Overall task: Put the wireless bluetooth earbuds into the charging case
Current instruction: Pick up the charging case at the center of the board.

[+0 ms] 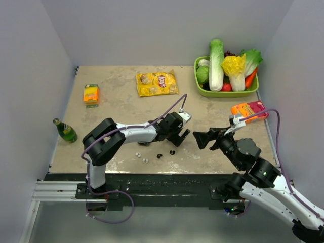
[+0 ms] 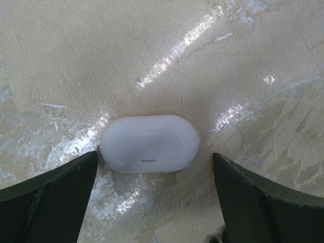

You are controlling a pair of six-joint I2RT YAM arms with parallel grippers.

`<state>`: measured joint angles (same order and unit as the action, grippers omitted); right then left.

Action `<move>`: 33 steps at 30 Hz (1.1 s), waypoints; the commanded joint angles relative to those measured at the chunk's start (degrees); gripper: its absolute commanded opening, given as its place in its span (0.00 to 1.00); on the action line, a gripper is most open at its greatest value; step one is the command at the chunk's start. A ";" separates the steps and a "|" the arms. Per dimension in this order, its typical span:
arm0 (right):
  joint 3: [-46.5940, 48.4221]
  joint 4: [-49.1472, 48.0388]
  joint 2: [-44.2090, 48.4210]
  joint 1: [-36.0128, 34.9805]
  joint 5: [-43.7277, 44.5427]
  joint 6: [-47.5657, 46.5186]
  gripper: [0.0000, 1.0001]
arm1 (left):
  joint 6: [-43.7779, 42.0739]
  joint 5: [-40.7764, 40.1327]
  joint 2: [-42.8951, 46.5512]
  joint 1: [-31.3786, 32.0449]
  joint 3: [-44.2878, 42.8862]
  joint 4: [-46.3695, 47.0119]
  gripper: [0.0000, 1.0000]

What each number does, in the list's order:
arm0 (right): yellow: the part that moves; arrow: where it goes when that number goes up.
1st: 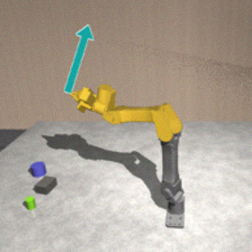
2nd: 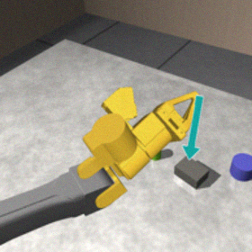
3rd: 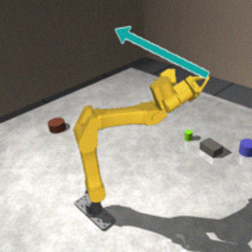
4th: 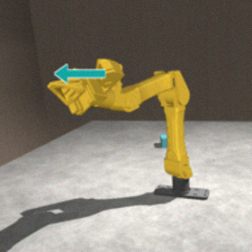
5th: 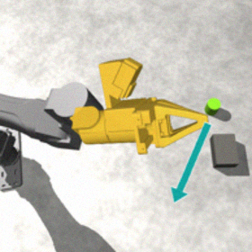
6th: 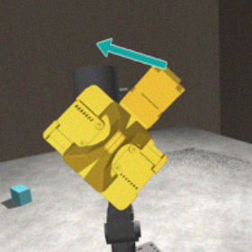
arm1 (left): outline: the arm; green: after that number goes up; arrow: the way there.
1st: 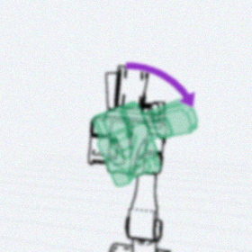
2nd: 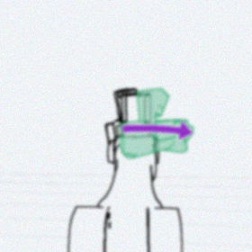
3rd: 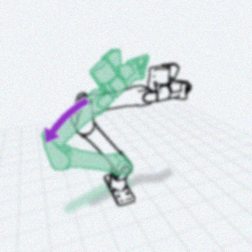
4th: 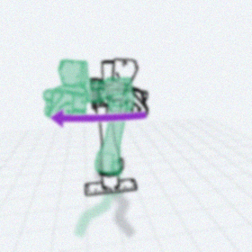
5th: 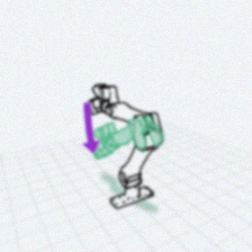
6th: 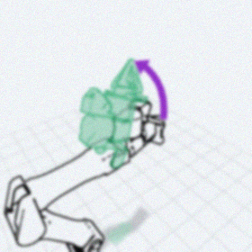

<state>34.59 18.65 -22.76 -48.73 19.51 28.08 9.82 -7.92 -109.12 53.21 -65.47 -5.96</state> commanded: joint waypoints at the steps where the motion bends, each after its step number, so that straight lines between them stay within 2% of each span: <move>1: 2.41 0.86 0.97 -0.05 -0.26 0.31 0.98 | -0.16 -0.60 -1.62 -0.30 -3.78 -1.34 1.00; 9: 2.59 1.56 1.32 0.04 0.18 0.75 0.98 | 0.81 0.10 -3.47 -1.09 -6.42 -3.36 1.00; 19: 2.50 1.39 0.88 -0.05 0.27 0.75 0.98 | 1.60 -1.13 -3.12 -1.00 -5.28 -5.47 0.99; 33: 2.50 1.56 0.97 -0.05 0.62 1.02 0.98 | 2.83 -3.59 -4.26 -1.00 -5.19 -7.05 0.90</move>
<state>34.81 20.01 -22.35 -48.73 19.57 28.51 12.53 -8.84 -112.14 52.51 -70.06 -8.93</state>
